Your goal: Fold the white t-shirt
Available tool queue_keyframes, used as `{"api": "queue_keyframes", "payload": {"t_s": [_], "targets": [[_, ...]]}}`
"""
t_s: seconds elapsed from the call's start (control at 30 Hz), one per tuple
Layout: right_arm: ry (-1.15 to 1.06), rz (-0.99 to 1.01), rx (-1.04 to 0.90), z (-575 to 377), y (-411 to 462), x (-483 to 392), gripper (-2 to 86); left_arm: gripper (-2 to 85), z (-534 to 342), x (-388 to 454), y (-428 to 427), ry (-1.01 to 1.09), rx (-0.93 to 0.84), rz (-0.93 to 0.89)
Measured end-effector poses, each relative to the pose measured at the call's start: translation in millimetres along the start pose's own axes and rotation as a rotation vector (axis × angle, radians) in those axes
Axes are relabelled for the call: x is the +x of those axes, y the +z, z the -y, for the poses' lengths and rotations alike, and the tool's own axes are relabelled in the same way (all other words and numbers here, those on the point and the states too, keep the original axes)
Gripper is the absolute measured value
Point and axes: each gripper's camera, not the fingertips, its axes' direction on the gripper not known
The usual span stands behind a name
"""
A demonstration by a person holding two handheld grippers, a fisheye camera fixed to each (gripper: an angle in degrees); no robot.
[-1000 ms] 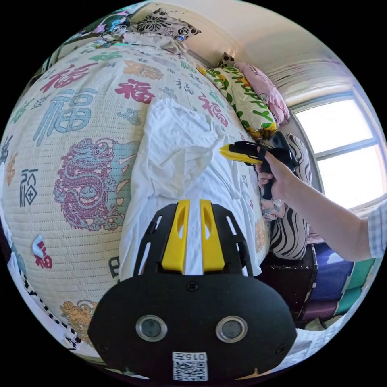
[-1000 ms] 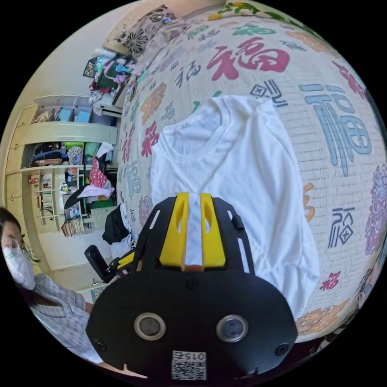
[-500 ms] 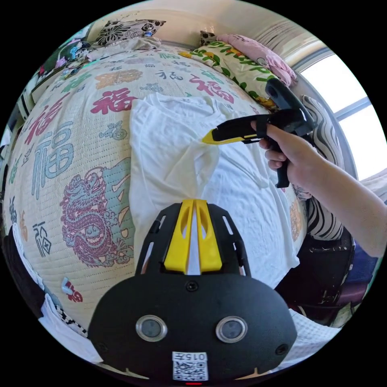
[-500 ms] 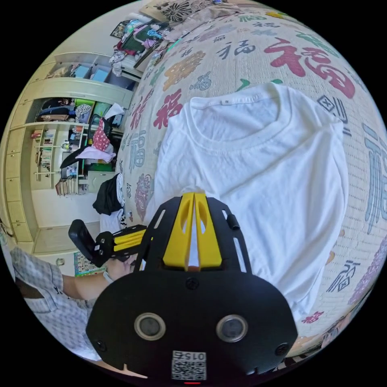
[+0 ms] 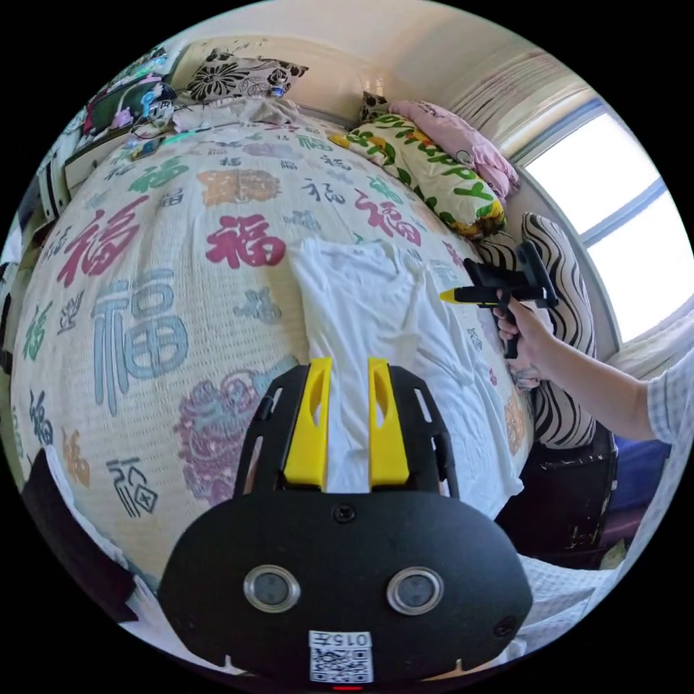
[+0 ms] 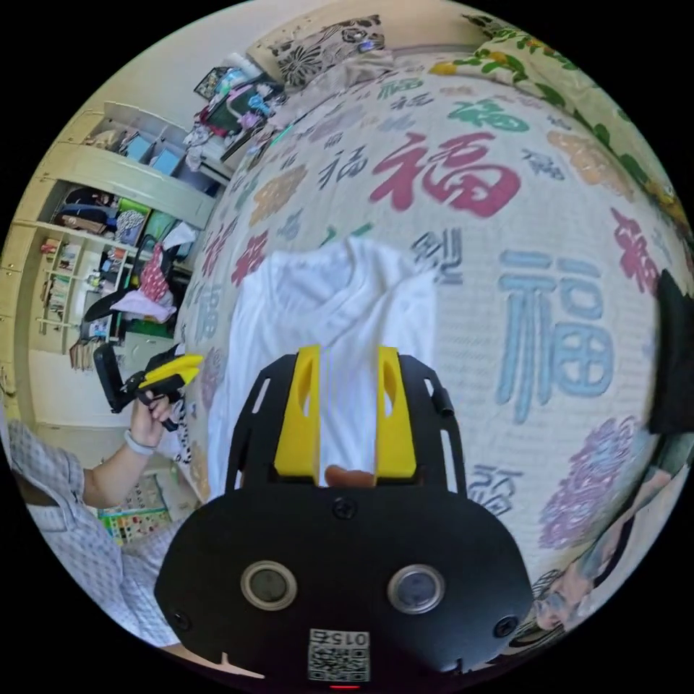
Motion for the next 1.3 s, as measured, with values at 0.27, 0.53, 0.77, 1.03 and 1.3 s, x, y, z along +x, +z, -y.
{"api": "queue_keyframes", "payload": {"t_s": [0.27,0.53,0.77,1.03,1.3], "targets": [[0.148,-0.218,-0.131,69.7,-12.7,20.9,11.8,12.2,115.4,-43.2,70.5,-0.054,-0.150,-0.015],[0.085,-0.122,-0.165,56.9,-76.4,17.9,0.5,-0.2,138.5,-73.1,62.8,-0.100,-0.220,-0.032],[0.044,-0.080,-0.107,35.3,-122.8,-0.5,0.0,-0.4,158.5,-46.6,51.3,0.031,-0.265,0.076],[-0.186,0.169,-0.027,-64.9,-201.3,-35.8,-0.1,-0.3,73.9,-24.5,-3.2,0.142,-0.117,-0.057],[-0.263,0.347,-0.216,-279.4,-233.5,-75.7,-0.1,-0.1,-122.1,16.3,-29.9,0.167,-0.250,-0.260]]}}
